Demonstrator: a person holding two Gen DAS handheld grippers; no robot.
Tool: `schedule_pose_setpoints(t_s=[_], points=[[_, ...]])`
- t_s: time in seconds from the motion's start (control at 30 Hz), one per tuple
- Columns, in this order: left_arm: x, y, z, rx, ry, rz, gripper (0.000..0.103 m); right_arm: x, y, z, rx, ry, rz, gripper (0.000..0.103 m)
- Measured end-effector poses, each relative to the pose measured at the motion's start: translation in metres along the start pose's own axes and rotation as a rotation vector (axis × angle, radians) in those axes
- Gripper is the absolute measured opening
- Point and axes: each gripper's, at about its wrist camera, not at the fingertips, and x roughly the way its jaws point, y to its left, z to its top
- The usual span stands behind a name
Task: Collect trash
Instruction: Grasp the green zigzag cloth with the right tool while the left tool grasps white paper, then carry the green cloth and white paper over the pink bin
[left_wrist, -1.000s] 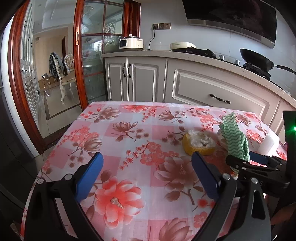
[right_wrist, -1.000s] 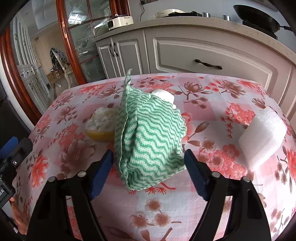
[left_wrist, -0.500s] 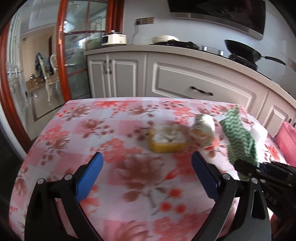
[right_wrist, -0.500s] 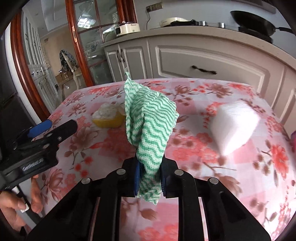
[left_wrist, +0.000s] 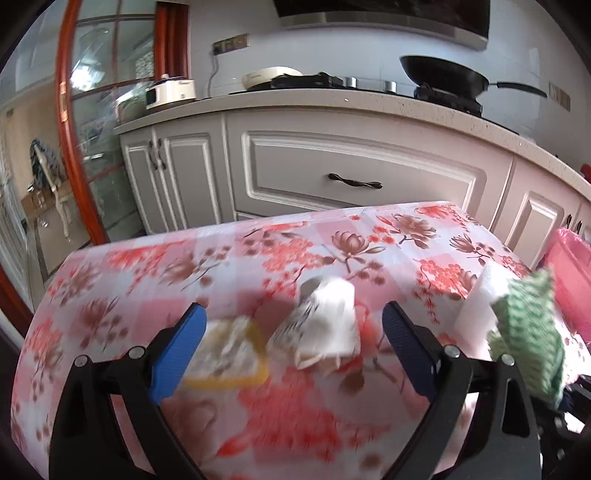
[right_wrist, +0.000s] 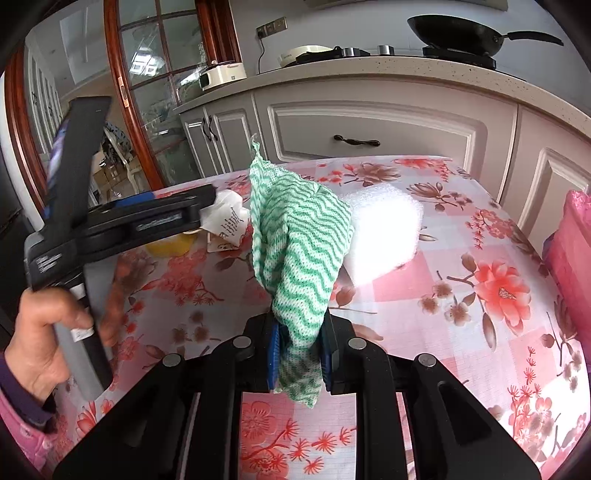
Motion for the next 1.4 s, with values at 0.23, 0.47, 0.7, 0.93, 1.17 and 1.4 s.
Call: schedule_pose_setpoints(t_s=[0.23,0.47,0.7,0.93,1.17,1.4], points=[[0.044,-0.024,0.009,0.085,0.078,-0.021,0.084,0.001,-0.01,0.002,0.034,-0.005,0.02,0.019],[0.054,-0.031,-0.002,0.094,0.146,-0.078,0.053,0.001,-0.011,-0.001,0.045,-0.003,0.029,0.019],[0.025,-0.028,-0.017,0.069,0.118,-0.088,0.052,-0.01,-0.01,-0.003,0.038,-0.023,0.031,0.019],[-0.039,-0.016,-0.039,0.014,0.049,-0.076,0.052,-0.026,-0.004,-0.009,0.023,-0.039,0.035,0.019],[-0.095,-0.016,-0.058,0.0,0.0,-0.094,0.052,-0.042,0.004,-0.017,0.002,-0.048,0.033,0.019],[-0.134,-0.022,-0.068,-0.002,-0.047,-0.101,0.052,-0.06,0.006,-0.021,-0.016,-0.072,0.014,0.019]])
